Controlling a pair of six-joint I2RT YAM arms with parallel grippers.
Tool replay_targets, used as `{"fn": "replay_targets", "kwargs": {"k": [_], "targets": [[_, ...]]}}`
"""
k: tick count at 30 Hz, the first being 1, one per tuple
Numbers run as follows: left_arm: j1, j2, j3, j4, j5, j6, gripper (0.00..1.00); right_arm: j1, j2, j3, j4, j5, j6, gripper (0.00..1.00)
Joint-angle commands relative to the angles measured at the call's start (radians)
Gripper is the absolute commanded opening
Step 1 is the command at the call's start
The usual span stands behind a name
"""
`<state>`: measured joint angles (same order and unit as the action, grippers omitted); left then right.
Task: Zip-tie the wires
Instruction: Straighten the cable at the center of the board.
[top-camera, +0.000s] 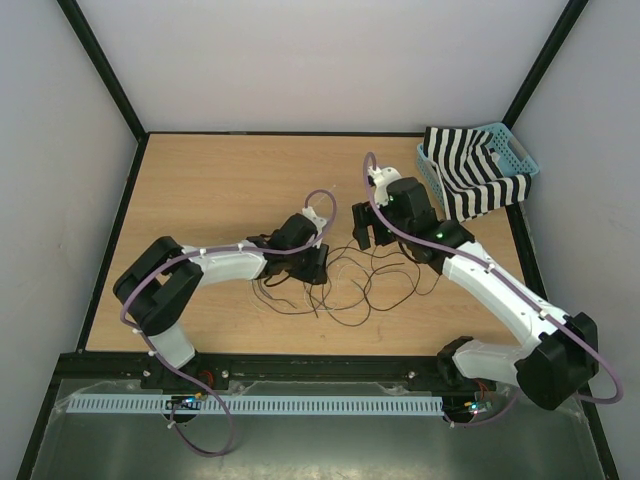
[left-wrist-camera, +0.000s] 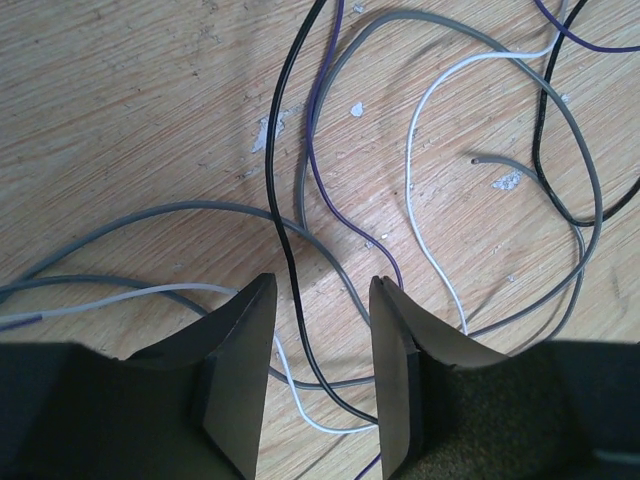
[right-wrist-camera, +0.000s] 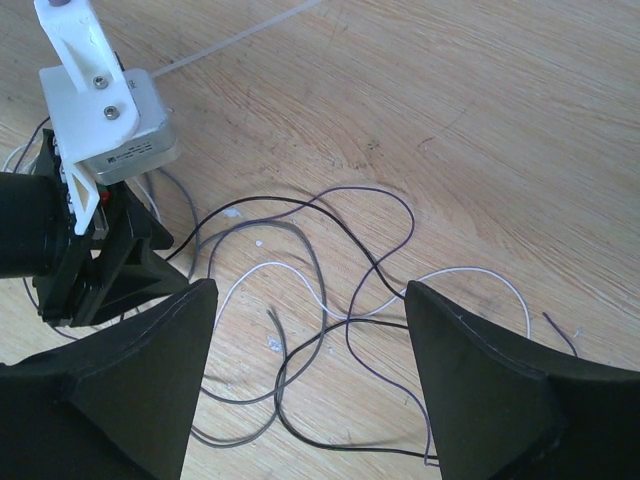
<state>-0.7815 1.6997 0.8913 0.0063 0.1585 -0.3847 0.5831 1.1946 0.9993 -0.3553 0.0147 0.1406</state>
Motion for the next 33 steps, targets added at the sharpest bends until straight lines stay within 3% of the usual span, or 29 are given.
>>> {"fn": "replay_targets", "kwargs": {"k": [1,10,19,26,33], "targets": [[-0.006,0.017,0.023,0.011,0.024,0.007,0.43,0.003,-0.026,-0.016,0.024,0.025,-0.012,0.86],[-0.01,0.026,0.02,-0.026,0.006,0.012,0.37,0.003,-0.039,-0.027,0.024,0.046,-0.014,0.86],[-0.009,-0.046,0.043,-0.062,-0.028,0.052,0.0,0.003,-0.04,-0.031,0.026,0.053,-0.015,0.86],[-0.012,-0.138,0.118,-0.136,-0.001,0.088,0.0,0.003,-0.037,-0.032,0.032,0.049,-0.013,0.86],[-0.008,-0.237,0.208,-0.379,-0.043,0.161,0.0,0.003,-0.032,-0.039,0.033,0.057,-0.022,0.86]]}}
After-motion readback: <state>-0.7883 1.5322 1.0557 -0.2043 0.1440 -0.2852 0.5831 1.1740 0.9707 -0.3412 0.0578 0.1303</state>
